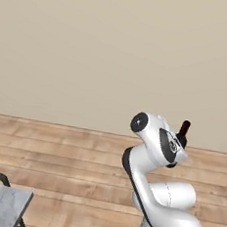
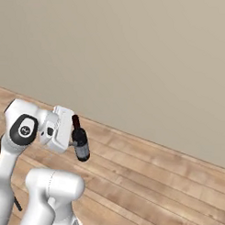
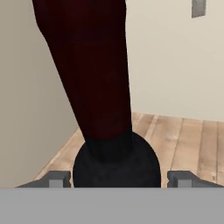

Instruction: There is a wine glass and glass cup on the dining counter. Place the wine bottle next to the wine glass and the juice bottle next to the glass cup.

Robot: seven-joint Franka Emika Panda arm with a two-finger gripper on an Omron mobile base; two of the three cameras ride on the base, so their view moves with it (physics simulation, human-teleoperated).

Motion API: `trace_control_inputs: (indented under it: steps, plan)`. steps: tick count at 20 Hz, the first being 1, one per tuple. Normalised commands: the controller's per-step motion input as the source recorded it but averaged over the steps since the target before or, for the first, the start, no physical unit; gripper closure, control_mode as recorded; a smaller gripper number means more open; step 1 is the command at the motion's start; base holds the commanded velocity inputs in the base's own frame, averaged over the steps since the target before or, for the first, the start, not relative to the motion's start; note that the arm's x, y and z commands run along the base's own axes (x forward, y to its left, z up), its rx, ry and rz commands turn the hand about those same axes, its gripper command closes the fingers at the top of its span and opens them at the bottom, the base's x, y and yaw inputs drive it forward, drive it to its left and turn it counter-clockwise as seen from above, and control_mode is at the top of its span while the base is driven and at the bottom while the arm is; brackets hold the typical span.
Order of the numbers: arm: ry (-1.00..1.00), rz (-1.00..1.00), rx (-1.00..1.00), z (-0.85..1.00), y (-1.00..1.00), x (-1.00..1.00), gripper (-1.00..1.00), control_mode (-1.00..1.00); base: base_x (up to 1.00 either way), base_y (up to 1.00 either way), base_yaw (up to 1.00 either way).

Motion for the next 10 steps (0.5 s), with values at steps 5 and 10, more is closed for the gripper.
trace_control_inputs:
  steps: [5, 10]
  plan:
    - [0.00, 0.00, 0.00, 0.00, 0.00, 0.00, 1.00, 1.00, 0.48, -0.13, 0.23]
    - [0.00, 0.00, 0.00, 0.00, 0.00, 0.00, 1.00, 1.00, 0.44, -0.13, 0.28]
